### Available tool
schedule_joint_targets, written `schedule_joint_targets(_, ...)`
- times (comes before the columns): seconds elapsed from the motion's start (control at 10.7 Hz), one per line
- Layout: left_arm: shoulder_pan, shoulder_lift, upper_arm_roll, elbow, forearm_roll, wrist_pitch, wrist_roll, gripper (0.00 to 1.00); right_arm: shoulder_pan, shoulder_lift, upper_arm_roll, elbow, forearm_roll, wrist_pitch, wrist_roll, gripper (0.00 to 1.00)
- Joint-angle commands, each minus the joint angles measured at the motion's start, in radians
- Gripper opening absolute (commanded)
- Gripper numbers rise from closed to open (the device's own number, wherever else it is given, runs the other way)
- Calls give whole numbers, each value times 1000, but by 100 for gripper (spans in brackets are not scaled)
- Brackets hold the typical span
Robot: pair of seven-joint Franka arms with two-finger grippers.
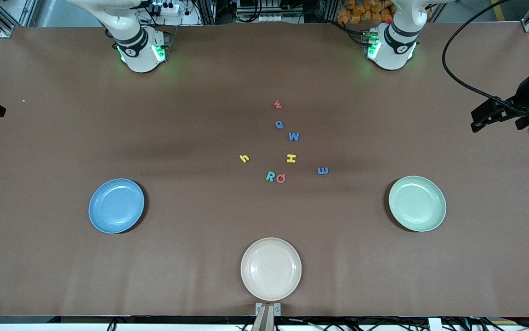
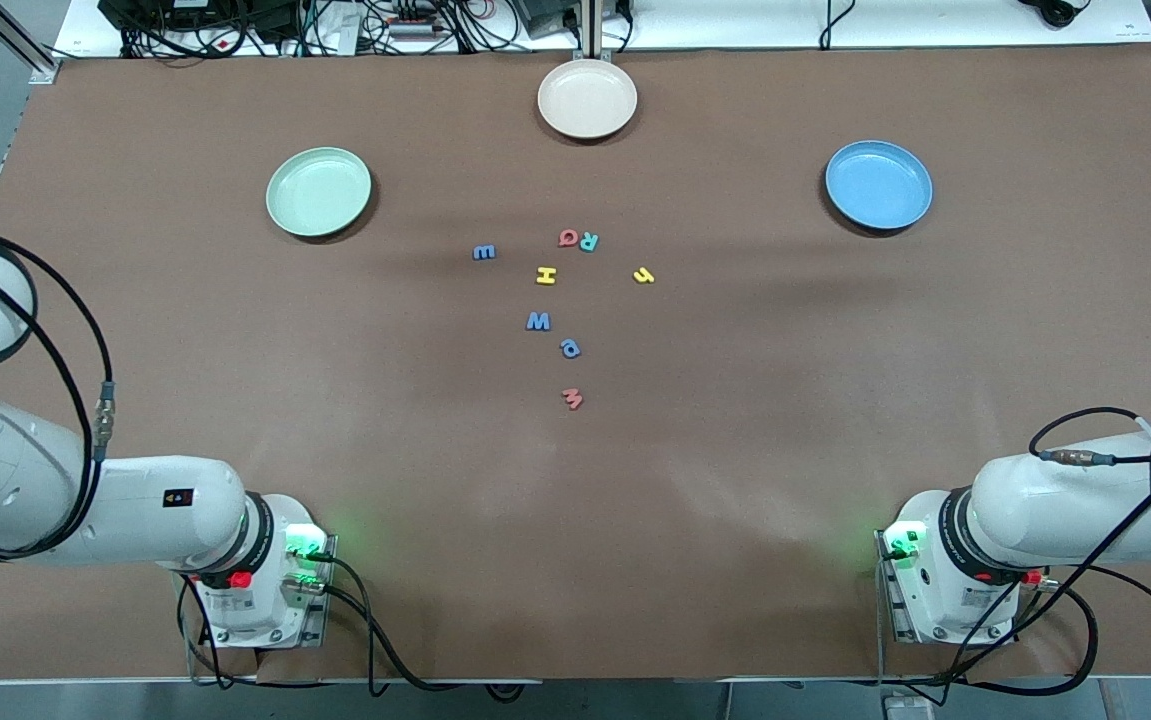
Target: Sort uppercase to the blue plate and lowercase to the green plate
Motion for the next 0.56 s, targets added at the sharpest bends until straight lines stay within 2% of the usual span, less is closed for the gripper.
schedule_joint_targets(0.0, -10, -13, 12, -3, -14, -10, 27, 100, -13, -13, 10, -9, 9, -5, 14, 100)
schedule_joint_targets(0.47, -34, 14, 1, -10, -14, 2, 25, 100, -13, -10, 10, -12, 12, -5, 14, 100)
